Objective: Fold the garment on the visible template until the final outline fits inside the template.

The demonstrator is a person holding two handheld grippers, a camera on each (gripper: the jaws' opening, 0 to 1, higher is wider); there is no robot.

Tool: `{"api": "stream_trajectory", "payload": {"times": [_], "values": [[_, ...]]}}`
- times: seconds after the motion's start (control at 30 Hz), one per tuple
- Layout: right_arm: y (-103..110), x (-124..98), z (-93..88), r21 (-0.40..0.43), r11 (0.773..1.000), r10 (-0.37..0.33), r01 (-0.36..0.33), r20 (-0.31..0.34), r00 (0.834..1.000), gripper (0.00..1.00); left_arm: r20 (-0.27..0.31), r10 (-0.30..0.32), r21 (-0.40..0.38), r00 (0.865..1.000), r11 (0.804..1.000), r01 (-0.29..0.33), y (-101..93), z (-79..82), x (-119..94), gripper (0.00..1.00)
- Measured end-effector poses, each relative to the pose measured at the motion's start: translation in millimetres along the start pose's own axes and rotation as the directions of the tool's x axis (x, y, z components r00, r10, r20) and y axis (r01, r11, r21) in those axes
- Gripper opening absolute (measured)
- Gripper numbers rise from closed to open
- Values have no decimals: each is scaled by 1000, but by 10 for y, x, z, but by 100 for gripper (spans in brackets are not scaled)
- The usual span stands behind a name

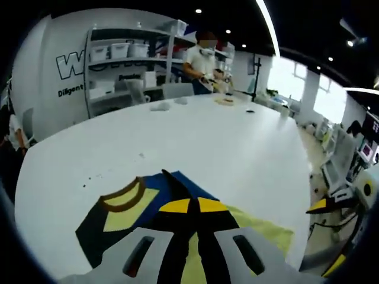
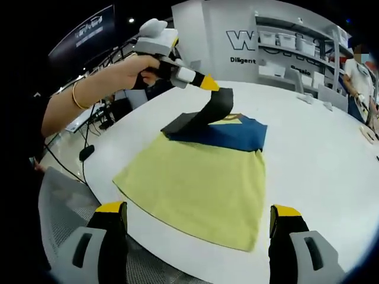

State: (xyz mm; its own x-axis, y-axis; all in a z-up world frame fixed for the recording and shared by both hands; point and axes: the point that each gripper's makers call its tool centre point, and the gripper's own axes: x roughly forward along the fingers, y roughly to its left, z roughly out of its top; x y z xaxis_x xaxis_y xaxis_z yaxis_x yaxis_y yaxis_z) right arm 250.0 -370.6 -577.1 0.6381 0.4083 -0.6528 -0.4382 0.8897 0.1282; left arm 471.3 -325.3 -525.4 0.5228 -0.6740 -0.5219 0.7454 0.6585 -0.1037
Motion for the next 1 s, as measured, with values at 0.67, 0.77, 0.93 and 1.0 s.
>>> {"api": "stream_trajectory", "payload": {"times": [0.67,0.77,0.93,1.0], "values": [[-48,-11,-101,29,1000,-8,8,0,1000,99,-48,-92,-46,995,995,90,-325,-278,363,0],[-71,-17,-110,35,999,-13,13,3,1000,99,-56,-83,-46,995,996,80,-325,-335,418,0],[-94,-26,-117,41,999,-18,18,3,1000,99,-45,-97,-64,994,994,94,-346,-357,420,0],[-108,-22,-117,38,999,-19,19,0,1000,99,-45,-94,-55,995,994,92,-331,-359,417,1]]}}
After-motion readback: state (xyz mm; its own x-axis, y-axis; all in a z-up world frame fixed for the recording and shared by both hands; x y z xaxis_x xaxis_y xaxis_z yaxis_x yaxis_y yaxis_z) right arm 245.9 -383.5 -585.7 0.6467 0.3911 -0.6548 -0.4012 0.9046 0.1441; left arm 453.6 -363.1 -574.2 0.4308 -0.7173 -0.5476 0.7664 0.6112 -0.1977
